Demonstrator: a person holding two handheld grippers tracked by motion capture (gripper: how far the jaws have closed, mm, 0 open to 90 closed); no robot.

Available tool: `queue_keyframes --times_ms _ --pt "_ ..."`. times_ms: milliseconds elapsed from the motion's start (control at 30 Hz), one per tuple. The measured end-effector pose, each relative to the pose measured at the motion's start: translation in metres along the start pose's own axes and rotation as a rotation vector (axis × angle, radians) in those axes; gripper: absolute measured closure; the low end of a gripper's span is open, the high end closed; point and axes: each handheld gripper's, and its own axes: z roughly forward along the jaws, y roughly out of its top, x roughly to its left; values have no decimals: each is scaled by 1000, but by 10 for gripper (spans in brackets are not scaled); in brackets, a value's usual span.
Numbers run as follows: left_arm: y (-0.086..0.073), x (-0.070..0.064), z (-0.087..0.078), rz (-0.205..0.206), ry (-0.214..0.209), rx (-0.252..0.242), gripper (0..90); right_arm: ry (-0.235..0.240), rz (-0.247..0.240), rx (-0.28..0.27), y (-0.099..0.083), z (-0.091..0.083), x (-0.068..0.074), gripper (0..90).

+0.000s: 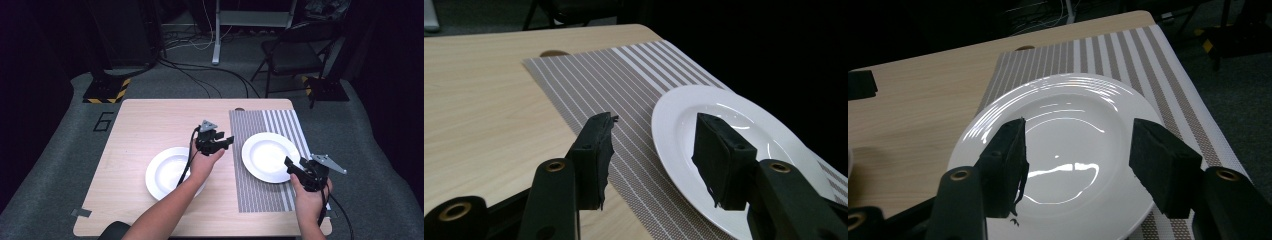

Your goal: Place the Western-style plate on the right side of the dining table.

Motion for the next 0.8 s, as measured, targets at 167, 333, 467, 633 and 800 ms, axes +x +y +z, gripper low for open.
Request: queue_keyframes --times_ms 167,333,467,633,800 --pt "12 12 -24 25 27 -19 500 29 -19 25 7 1 11 378" --pt "15 26 -46 18 54 -14 501 47 -50 44 9 2 20 368" --pt "18 34 -66 24 56 -11 506 70 -63 53 11 1 26 369" --pt "19 43 -88 37 77 -11 507 109 -91 61 15 -2 38 373" --pt "18 51 -113 35 99 -22 509 132 -154 43 17 -8 54 373"
